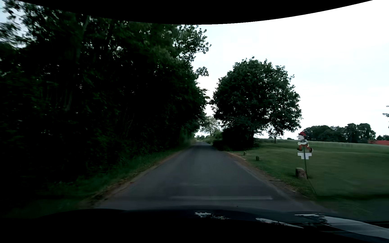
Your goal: Follow the waypoints while adhering to traffic rules and regulations
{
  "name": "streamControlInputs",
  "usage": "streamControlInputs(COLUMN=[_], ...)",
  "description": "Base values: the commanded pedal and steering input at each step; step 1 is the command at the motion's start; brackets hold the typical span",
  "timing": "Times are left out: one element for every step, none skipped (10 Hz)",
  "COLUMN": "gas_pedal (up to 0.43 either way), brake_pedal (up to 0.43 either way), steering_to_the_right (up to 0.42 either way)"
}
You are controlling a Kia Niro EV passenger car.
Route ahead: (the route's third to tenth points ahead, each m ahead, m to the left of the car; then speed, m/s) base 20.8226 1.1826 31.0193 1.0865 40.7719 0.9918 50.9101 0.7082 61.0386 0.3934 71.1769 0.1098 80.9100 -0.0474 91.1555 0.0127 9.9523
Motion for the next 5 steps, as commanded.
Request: streamControlInputs(gas_pedal=[0.268,0.28,0.28,0.28,0.28], brake_pedal=[0.0,0.0,0.0,0.0,0.0], steering_to_the_right=[0.01,0.009,0.008,0.009,0.009])
